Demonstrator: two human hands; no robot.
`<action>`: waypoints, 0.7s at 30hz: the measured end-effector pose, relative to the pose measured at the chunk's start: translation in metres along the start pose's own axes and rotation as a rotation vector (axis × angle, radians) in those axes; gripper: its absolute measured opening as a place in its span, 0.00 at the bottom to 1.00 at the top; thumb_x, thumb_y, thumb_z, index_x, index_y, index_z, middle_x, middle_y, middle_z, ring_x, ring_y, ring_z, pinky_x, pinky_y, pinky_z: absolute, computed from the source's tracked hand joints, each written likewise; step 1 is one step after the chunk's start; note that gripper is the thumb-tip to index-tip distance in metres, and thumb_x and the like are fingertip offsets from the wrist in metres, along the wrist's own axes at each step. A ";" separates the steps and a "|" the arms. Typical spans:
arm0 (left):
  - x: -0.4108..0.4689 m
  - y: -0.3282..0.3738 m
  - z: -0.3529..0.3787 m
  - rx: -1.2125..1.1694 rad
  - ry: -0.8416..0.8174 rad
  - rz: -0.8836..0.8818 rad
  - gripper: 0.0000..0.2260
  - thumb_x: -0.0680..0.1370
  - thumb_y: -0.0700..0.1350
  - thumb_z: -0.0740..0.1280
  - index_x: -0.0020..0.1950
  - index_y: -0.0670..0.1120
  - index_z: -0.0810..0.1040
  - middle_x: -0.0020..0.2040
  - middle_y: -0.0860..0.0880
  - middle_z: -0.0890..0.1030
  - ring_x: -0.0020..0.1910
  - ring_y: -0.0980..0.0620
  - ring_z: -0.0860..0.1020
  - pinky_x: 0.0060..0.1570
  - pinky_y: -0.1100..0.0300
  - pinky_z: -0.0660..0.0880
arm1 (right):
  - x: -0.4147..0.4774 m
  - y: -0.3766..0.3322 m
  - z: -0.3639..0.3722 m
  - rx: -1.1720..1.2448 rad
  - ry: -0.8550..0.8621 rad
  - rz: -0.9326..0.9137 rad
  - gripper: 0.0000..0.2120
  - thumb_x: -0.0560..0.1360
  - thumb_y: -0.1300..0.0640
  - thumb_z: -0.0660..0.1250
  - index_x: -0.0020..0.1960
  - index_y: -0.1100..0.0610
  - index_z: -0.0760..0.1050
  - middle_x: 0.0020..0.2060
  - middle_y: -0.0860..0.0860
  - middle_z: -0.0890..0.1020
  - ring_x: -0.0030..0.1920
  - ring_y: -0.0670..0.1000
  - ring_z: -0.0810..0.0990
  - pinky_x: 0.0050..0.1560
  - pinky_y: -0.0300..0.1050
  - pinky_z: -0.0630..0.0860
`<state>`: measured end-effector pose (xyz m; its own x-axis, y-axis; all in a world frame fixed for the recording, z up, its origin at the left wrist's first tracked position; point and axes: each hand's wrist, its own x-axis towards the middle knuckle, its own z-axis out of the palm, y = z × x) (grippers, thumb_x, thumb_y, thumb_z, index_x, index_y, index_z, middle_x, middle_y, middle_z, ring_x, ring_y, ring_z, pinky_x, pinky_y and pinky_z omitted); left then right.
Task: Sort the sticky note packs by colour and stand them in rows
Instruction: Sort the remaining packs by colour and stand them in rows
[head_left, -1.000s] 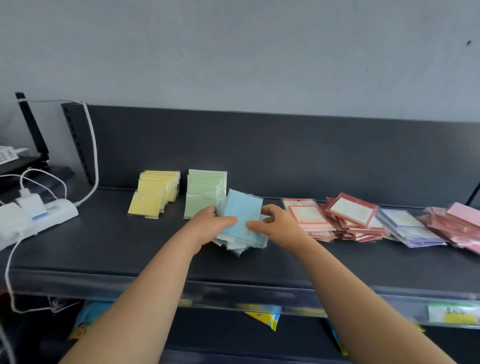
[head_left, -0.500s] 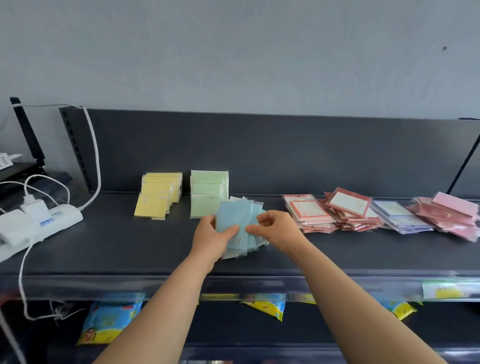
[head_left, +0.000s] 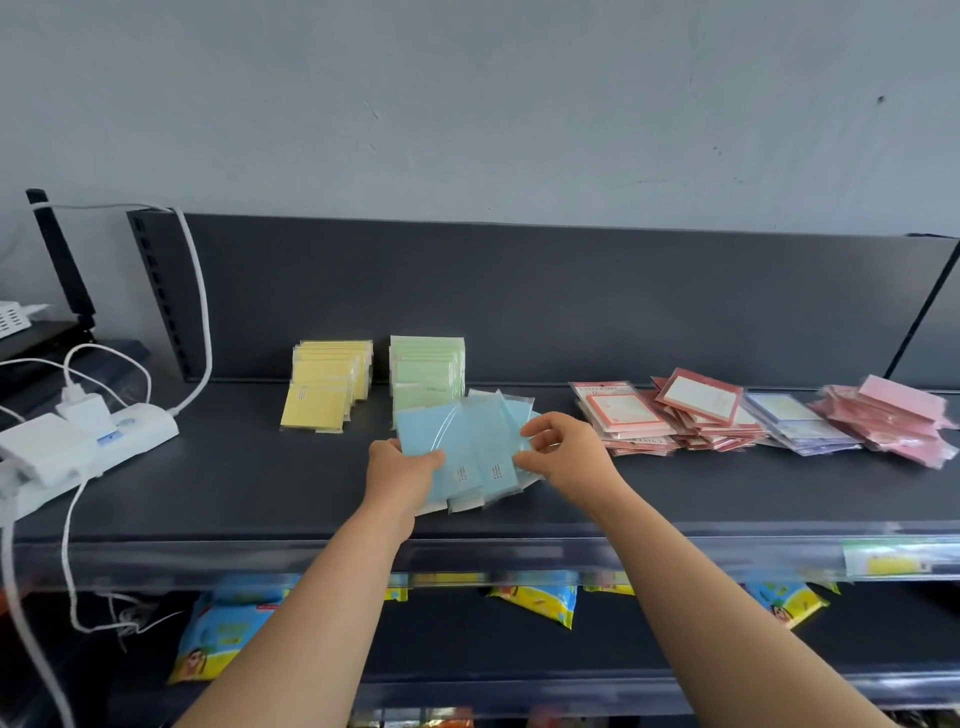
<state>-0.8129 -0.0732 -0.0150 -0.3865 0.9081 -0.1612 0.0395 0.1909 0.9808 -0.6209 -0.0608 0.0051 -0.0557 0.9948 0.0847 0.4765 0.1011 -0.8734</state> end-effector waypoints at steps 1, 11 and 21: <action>-0.001 0.001 0.000 0.003 -0.017 0.007 0.13 0.75 0.37 0.71 0.58 0.40 0.74 0.54 0.45 0.79 0.53 0.47 0.78 0.40 0.57 0.75 | -0.001 -0.001 0.002 -0.022 0.001 -0.017 0.10 0.70 0.59 0.75 0.49 0.52 0.77 0.45 0.50 0.78 0.44 0.49 0.77 0.43 0.43 0.78; -0.001 0.006 -0.016 -0.044 -0.102 0.029 0.11 0.75 0.34 0.70 0.55 0.43 0.76 0.52 0.47 0.80 0.49 0.48 0.78 0.38 0.59 0.74 | -0.003 -0.001 0.009 -0.055 0.058 -0.016 0.11 0.71 0.61 0.74 0.50 0.52 0.78 0.47 0.49 0.77 0.45 0.48 0.75 0.47 0.43 0.77; 0.004 0.005 -0.028 -0.210 -0.198 0.030 0.17 0.74 0.35 0.72 0.61 0.46 0.75 0.56 0.48 0.81 0.55 0.46 0.79 0.56 0.44 0.78 | -0.005 -0.009 0.012 -0.142 0.095 -0.077 0.05 0.74 0.56 0.71 0.49 0.53 0.82 0.43 0.45 0.79 0.41 0.42 0.75 0.38 0.32 0.70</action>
<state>-0.8403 -0.0796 -0.0079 -0.1997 0.9713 -0.1294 -0.1516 0.0999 0.9834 -0.6360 -0.0665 0.0070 -0.0168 0.9796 0.2002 0.5937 0.1709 -0.7864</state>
